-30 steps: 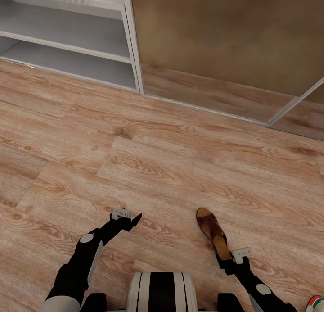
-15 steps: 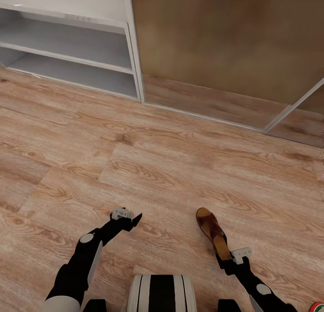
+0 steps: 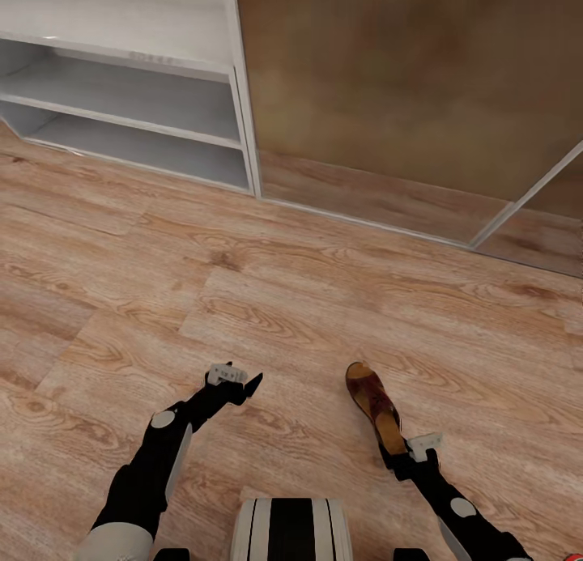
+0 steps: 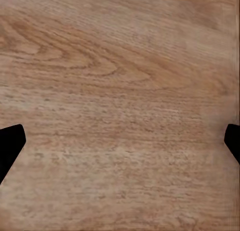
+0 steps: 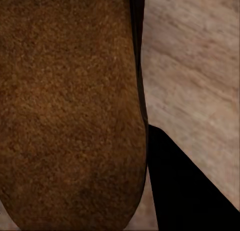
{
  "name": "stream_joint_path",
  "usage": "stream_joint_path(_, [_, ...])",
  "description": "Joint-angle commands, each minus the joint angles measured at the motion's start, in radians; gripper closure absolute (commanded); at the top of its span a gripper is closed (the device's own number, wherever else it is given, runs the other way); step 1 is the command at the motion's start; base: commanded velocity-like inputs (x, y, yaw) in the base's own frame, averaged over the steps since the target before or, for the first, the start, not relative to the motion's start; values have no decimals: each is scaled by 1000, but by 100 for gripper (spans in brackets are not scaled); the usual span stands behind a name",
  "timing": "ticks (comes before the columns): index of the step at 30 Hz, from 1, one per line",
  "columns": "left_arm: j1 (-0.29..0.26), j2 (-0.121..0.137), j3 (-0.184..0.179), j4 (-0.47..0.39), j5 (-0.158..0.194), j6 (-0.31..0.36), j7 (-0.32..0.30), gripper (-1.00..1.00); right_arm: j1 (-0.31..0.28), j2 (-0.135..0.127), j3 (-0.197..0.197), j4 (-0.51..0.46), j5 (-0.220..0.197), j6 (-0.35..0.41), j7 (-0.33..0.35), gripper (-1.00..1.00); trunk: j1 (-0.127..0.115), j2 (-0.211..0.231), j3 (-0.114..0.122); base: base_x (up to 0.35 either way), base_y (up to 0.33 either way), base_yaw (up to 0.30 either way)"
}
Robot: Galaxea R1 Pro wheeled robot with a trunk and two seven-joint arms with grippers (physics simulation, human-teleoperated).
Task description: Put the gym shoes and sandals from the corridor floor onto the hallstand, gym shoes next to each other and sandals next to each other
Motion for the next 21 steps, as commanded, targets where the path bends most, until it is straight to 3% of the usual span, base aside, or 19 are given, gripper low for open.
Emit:
stream_joint_path(1, [-6, -2, -1, -7, -4, 1, -8, -100, -6, 1, 3, 1, -11, -2, 5, 100, 0, 0, -1, 0, 0, 0])
stream_joint_path(4, [-23, 2, -5, -24, -6, -11, -8, -100, -18, 5, 3, 4, -11, -2, 5, 100, 0, 0, -1, 0, 0, 0])
stream_joint_path(12, [22, 41, 12, -60, -23, 20, -8, -100, -11, 29, 3, 49, -14, -6, 5, 100, 0, 0, -1, 0, 0, 0])
stream_joint_path(21, [73, 58, 22, -58, -26, 13, 17, -100, -9, 5, 3, 69, -13, -8, 5, 100, 0, 0, -1, 0, 0, 0])
